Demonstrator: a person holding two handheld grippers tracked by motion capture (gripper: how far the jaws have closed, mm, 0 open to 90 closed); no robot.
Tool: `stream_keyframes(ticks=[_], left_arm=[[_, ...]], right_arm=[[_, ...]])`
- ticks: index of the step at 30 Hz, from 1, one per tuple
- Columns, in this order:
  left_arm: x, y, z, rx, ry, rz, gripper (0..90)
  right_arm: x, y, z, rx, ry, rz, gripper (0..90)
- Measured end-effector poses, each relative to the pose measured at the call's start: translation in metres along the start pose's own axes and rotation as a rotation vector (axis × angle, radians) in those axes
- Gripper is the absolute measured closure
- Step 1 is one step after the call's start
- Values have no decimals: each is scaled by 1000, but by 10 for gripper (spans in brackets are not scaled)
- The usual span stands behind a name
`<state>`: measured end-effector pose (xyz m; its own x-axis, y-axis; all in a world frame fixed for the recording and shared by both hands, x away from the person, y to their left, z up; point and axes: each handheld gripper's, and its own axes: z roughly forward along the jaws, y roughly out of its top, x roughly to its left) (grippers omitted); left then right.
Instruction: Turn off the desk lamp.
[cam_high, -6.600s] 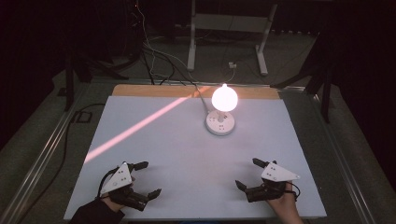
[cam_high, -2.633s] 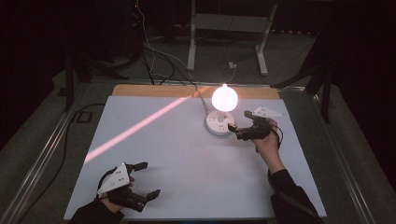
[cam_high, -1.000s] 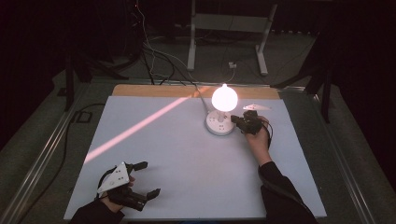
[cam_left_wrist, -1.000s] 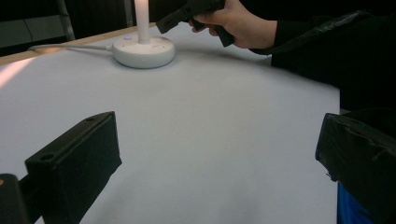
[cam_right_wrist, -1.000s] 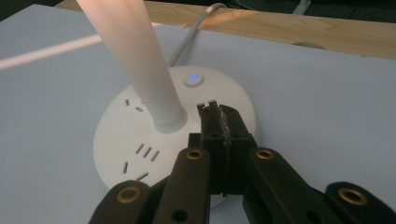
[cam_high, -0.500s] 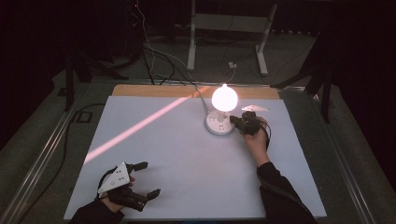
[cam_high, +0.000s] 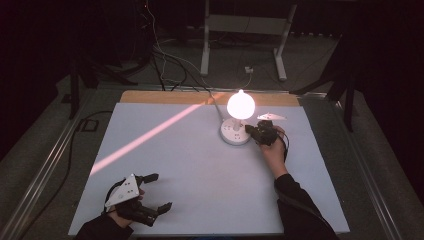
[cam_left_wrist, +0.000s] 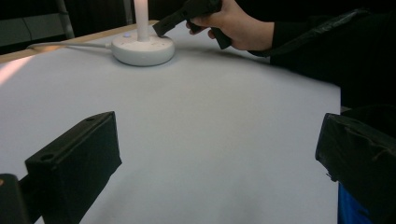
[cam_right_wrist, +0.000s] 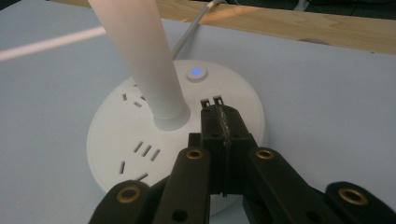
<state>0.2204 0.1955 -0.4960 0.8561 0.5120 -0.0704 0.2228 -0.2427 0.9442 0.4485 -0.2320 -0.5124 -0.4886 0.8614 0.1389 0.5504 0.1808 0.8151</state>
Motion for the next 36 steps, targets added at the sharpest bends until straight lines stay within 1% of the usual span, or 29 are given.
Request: stream_keyframes(ticks=[4, 5, 7, 9, 12, 15, 20, 23, 29, 33, 36], left_arm=[[0, 0, 0, -4, -1, -3, 6], [0, 0, 0, -4, 1, -2, 6], [0, 0, 0, -2, 0, -1, 6], [0, 0, 0, -5, 0, -3, 6], [0, 0, 0, -3, 0, 1, 6], [1, 0, 0, -6, -2, -4, 6], [0, 0, 0, -3, -2, 3, 6], [0, 0, 0, -1, -1, 2, 6], [0, 0, 0, 0, -1, 4, 6], [0, 0, 0, -2, -2, 0, 6], [0, 0, 0, 2, -1, 6, 6]], right_arm=[[0, -1, 0, -2, 0, -11, 900], [0, -1, 0, -3, 0, -9, 900], [0, -1, 0, -4, 3, 9, 899], [0, 0, -1, -1, -3, 11, 899], [-1, 6, -9, -36, 7, 27, 899], [-2, 13, -18, -73, 11, 27, 899], [-1, 18, -26, -104, 13, 32, 899], [0, 18, -26, -107, 11, 36, 898], [0, 15, -21, -93, 10, 37, 898], [0, 13, -18, -79, 10, 35, 898], [1, 10, -14, -65, 9, 34, 898]])
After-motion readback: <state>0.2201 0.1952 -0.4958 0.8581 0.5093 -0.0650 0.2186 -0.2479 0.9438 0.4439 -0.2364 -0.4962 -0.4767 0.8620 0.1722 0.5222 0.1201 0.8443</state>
